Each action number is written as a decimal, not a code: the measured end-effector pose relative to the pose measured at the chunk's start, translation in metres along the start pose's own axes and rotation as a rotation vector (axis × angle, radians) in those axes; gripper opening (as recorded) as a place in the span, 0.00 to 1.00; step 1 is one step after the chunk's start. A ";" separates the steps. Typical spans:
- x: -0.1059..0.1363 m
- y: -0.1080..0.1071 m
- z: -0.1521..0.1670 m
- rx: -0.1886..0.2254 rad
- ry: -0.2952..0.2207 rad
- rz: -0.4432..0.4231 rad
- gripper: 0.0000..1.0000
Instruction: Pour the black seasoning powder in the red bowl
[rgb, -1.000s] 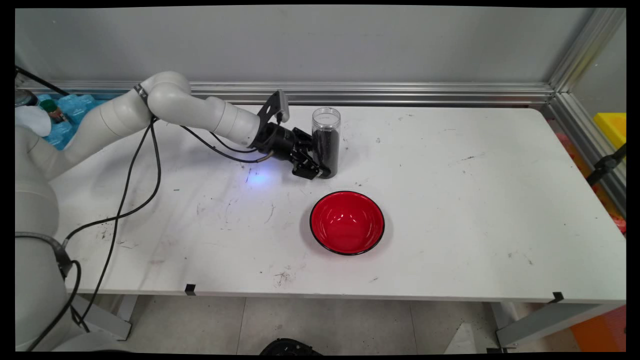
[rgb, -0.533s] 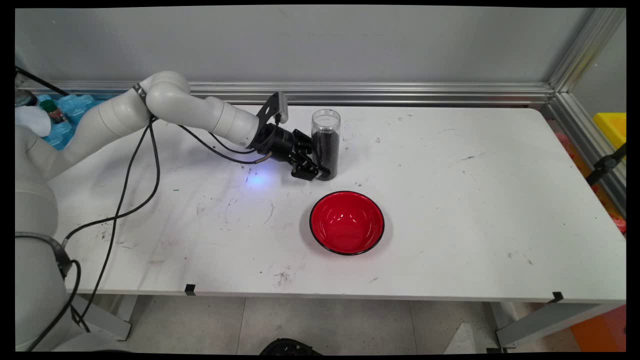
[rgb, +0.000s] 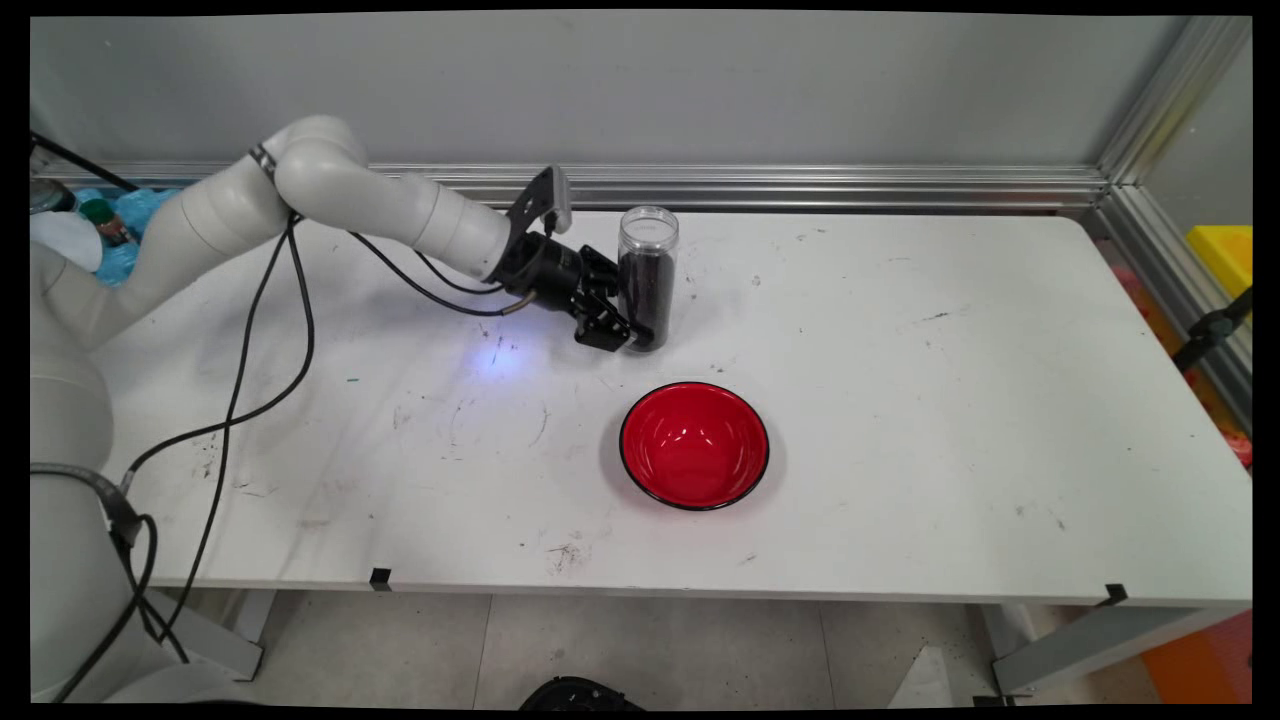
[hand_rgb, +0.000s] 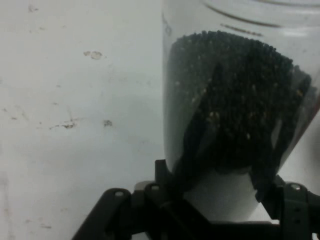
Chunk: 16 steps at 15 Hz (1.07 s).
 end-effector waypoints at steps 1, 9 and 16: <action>0.003 0.000 -0.002 0.003 -0.002 0.006 0.00; 0.048 0.010 -0.028 0.013 -0.018 0.116 0.00; 0.075 0.028 -0.041 -0.016 -0.036 0.281 0.00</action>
